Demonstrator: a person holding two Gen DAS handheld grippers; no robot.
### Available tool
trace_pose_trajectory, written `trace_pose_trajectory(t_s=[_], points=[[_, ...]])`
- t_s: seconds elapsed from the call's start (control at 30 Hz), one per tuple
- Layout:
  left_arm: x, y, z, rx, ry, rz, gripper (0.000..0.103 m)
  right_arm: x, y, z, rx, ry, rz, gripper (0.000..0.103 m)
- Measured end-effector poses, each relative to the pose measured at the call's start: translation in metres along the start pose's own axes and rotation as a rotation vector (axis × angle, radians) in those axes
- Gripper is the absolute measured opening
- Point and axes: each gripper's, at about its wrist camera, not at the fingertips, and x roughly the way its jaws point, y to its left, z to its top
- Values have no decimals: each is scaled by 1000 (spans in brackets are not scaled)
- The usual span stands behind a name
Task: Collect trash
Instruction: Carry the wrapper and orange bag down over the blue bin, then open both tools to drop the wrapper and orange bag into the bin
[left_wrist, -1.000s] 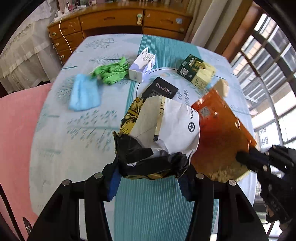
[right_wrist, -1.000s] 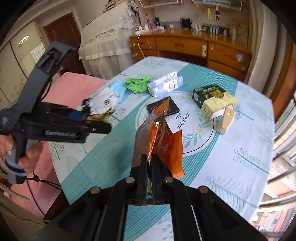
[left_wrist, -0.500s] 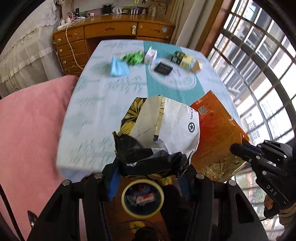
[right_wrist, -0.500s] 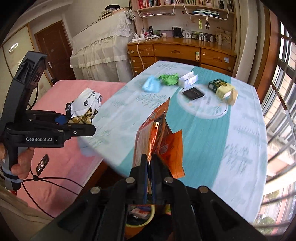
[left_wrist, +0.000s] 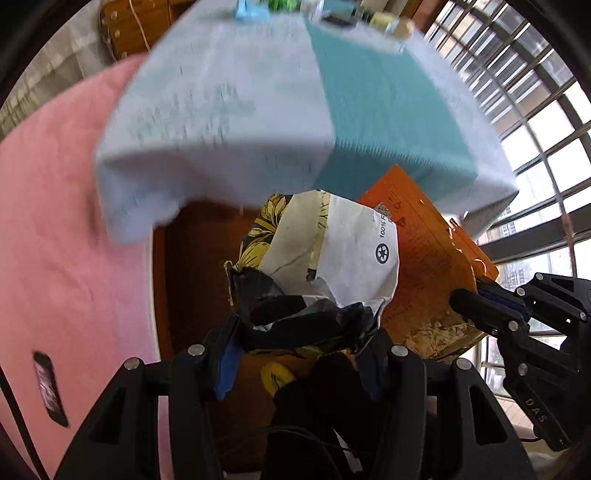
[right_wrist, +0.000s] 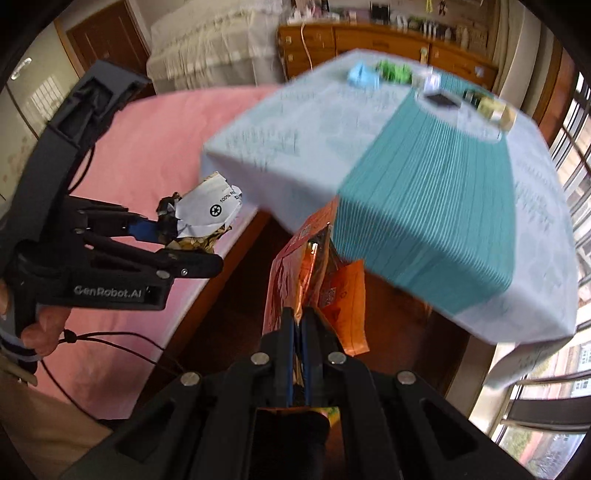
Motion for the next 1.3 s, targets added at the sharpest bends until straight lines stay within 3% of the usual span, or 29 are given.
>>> trace_pose_trajectory(t_s=[0.13,0.33,0.53,0.77,0.87,0.93,1.0,1.07,1.3], points=[[63,2,-20,-28,53,1,51,53,-6,-28,12,81,-19,3],[173,9,-37,-83,112,37,52,168,-38,-79,95,207,-94,4],[273,19,-38,-116,147,69,54,260,-66,-107,173,221,-103,4],[350,26,-33,-121,143,119,59,336,-78,-127,192,196,-91,4],[371,32,-35,-149,142,125,66,355,-85,-136,199,187,-83,6],[382,37,-35,-154,149,140,73,367,-86,-141,187,201,-86,14],[389,41,-38,-158,145,153,74,375,-86,-144,171,196,-75,44],[392,41,-41,-156,143,158,77,376,-85,-147,160,181,-50,54],[371,43,-39,-147,117,178,80,363,-88,-149,182,189,-50,54]])
